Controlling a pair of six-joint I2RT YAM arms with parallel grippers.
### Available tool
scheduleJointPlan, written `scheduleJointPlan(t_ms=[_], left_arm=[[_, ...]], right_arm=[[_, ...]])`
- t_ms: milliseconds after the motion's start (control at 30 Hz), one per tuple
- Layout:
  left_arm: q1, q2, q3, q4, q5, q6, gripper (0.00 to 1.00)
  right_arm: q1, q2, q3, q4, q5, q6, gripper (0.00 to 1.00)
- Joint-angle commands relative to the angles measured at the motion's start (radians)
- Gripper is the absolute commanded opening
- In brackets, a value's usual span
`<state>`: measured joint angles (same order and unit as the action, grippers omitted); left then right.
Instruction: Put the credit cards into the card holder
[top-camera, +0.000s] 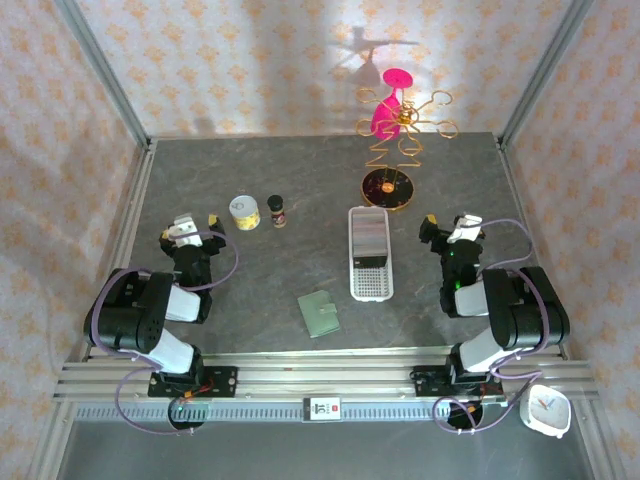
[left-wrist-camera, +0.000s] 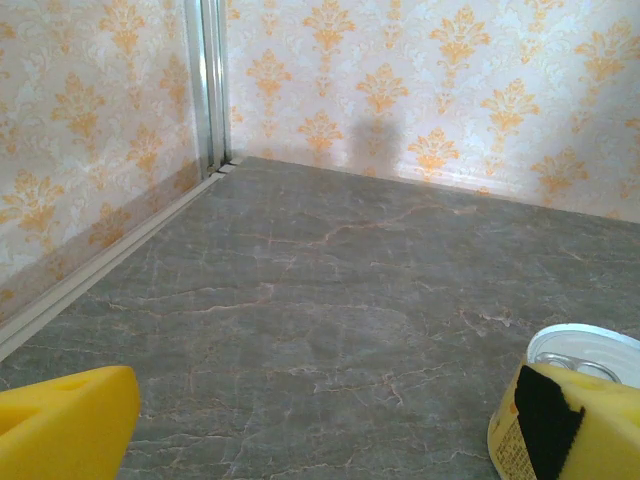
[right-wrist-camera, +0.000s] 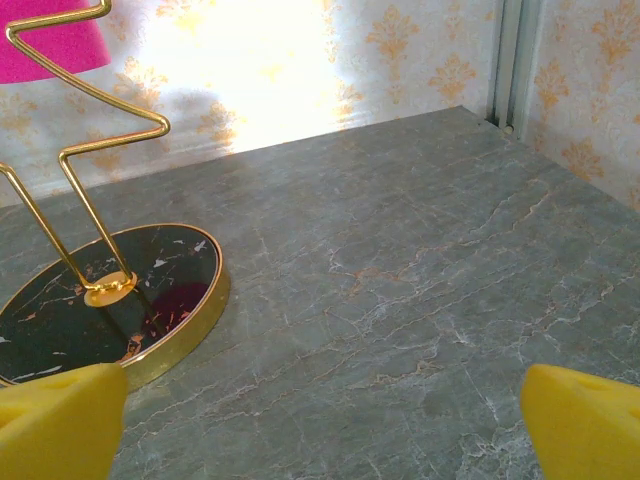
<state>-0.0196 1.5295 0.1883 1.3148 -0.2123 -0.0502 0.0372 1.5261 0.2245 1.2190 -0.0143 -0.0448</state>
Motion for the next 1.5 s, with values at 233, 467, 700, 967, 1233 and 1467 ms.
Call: scheduleJointPlan(t_ms=[233,467,700,967,1233,1467], left_arm=[[-0.005,0.009,0.014,0.035,0.022,0.018,0.99],[-0.005,0.009,0.014,0.032,0.024,0.017,0.99],[-0.003,0.009,0.017,0.028,0.028,0.017,0.99],[-0.021,-0.156,0.090,-0.261,-0.135,-0.032,0.99],[-0.015,-0.544,0.279,-0.940,0.013,-0.493,0.99],[-0.002,-0.662,0.302,-1.213,0.283,-0.600,0.99]], right_arm=[[-0.005,-0.003,0.004,0.023,0.020,0.008,1.00],[-0.005,-0.003,0.004,0.020,0.020,0.007,1.00],[-0.005,-0.004,0.006,0.020,0.020,0.009,0.99],[-0.004,-0.233,0.041,-0.253,-0.017,0.028,1.00],[-0.006,-0.584,0.211,-0.854,-0.054,0.311,1.00],[-0.010,-0.696,0.298,-1.148,-0.089,0.484,0.99]])
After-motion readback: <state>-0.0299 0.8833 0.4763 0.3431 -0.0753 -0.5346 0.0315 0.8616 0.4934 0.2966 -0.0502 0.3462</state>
